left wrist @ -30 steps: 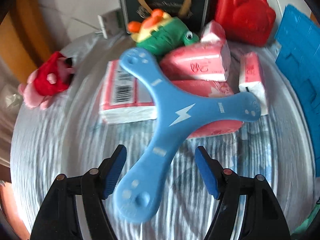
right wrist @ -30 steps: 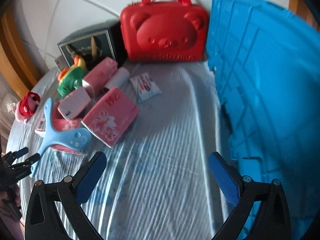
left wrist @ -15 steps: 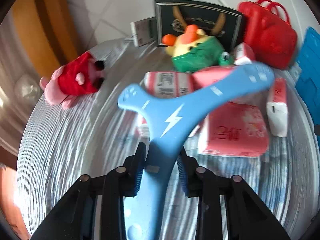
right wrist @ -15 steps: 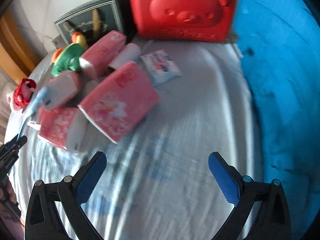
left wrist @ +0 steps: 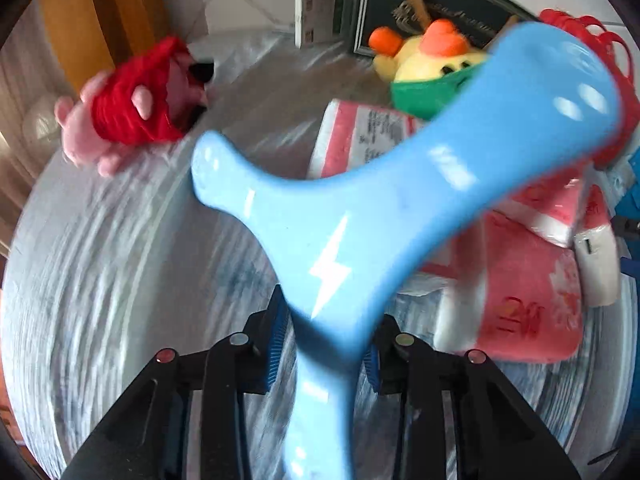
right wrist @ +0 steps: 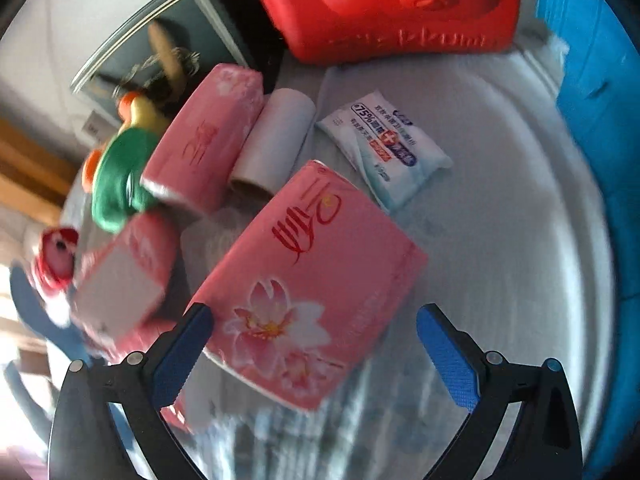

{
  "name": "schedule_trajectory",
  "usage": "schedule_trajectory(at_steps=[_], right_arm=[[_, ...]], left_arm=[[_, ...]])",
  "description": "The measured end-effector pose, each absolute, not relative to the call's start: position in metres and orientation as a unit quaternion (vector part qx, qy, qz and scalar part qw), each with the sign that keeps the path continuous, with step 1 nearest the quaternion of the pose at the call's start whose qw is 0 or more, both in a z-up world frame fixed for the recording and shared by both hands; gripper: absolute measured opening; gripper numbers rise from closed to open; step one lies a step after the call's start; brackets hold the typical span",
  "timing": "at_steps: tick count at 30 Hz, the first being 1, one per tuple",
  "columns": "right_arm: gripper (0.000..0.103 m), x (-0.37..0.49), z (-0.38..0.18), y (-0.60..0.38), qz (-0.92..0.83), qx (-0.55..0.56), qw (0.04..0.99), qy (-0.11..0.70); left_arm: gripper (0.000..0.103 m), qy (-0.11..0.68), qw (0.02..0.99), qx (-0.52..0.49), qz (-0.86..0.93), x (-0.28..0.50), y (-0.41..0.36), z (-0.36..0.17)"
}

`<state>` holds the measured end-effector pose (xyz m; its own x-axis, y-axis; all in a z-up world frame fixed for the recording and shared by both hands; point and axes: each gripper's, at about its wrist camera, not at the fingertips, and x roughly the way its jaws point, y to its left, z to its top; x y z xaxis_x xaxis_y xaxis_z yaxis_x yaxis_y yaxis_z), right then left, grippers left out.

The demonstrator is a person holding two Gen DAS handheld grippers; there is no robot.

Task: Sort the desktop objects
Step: 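Grasp the blue plastic toy with the left tool while the right grasps a pink tissue pack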

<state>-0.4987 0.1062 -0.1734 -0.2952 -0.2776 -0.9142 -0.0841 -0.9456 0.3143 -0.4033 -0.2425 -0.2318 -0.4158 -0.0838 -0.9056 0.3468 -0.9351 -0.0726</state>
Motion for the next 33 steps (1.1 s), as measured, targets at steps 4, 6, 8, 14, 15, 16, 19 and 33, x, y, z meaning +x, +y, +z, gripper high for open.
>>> schedule_trajectory(at_steps=[4,6,8,14,15,16,19,33], right_arm=[[0.103,-0.507,-0.182,0.112,-0.772,0.6,0.072,-0.2],[0.103,-0.507,-0.182,0.111,-0.767,0.604,0.074,-0.205],[0.103,-0.509,-0.181,0.109,-0.768,0.604,0.071,-0.201],[0.103,-0.529,-0.191,0.102,-0.766,0.611,0.061,-0.188],[0.103,-0.533,-0.195,0.098,-0.763,0.62,0.063,-0.173],[0.103,-0.534,-0.199,0.096,-0.76,0.626,0.066,-0.16],[0.1,-0.529,-0.208,0.084,-0.756,0.646,0.062,-0.09],[0.094,-0.423,-0.134,0.122,-0.809,0.582,0.074,-0.027]], left_arm=[[0.027,0.131,0.142,0.529,-0.827,-0.402,-0.247,-0.244],[0.024,0.128,0.15,0.522,-0.83,-0.398,-0.248,-0.24],[0.017,0.118,0.168,0.511,-0.835,-0.394,-0.251,-0.229],[0.011,0.1,0.206,0.488,-0.842,-0.391,-0.267,-0.206],[0.011,0.099,0.209,0.491,-0.84,-0.391,-0.27,-0.207],[0.01,0.1,0.211,0.493,-0.838,-0.395,-0.27,-0.209],[0.01,0.098,0.21,0.496,-0.837,-0.389,-0.271,-0.209],[0.008,0.06,0.19,0.44,-0.876,-0.347,-0.237,-0.14]])
